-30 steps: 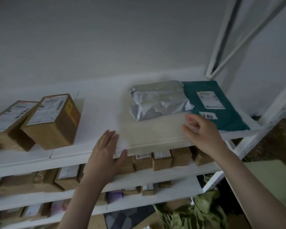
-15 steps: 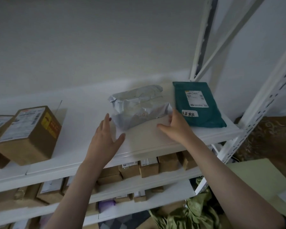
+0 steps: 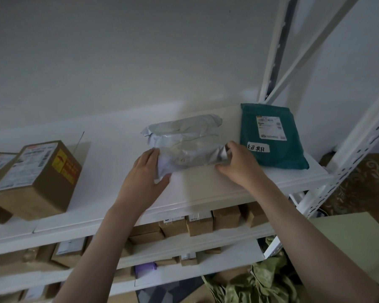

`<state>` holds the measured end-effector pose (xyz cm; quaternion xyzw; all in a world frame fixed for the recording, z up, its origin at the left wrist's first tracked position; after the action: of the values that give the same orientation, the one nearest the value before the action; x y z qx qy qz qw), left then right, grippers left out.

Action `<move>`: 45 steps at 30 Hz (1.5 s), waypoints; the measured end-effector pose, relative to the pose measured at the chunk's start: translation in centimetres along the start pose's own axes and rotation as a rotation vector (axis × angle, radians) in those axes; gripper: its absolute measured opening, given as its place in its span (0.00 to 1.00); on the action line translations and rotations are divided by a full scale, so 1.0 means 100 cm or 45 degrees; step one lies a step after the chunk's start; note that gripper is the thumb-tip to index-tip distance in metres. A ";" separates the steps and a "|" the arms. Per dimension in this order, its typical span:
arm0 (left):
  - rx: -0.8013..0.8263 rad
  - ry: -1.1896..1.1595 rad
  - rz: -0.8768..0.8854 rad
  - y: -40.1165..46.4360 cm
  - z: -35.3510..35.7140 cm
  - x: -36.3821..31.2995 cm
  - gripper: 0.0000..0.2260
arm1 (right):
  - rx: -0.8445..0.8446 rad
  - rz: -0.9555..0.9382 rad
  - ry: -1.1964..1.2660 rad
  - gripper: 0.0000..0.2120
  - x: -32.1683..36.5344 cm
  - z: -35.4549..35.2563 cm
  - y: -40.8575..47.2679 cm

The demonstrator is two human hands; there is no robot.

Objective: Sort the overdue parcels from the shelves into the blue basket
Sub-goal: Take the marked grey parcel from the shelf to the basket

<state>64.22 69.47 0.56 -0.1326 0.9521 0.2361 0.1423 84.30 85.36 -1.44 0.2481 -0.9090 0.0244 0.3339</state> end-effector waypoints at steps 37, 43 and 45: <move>-0.289 -0.362 -0.315 -0.048 -0.138 0.074 0.39 | -0.079 -0.775 0.549 0.22 0.193 0.059 -0.034; -0.320 -0.173 -0.323 -0.064 -0.152 0.105 0.08 | -0.031 -0.792 0.369 0.22 0.202 0.093 -0.040; -0.277 -0.181 -0.383 -0.071 -0.144 0.118 0.08 | -0.030 -0.794 0.291 0.23 0.196 0.097 -0.041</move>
<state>52.62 54.21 5.91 -0.2709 0.8780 0.3223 0.2277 67.65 71.18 2.62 0.5061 -0.7461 -0.0619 0.4281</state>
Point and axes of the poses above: each hand's wrist, its own y-axis towards the middle knuckle, its own z-axis out of the palm, x = y × z, the point moved 8 cm from there along y, towards the middle knuckle, and after that the axes turned 3 degrees about -x, right-handed, at the moved point
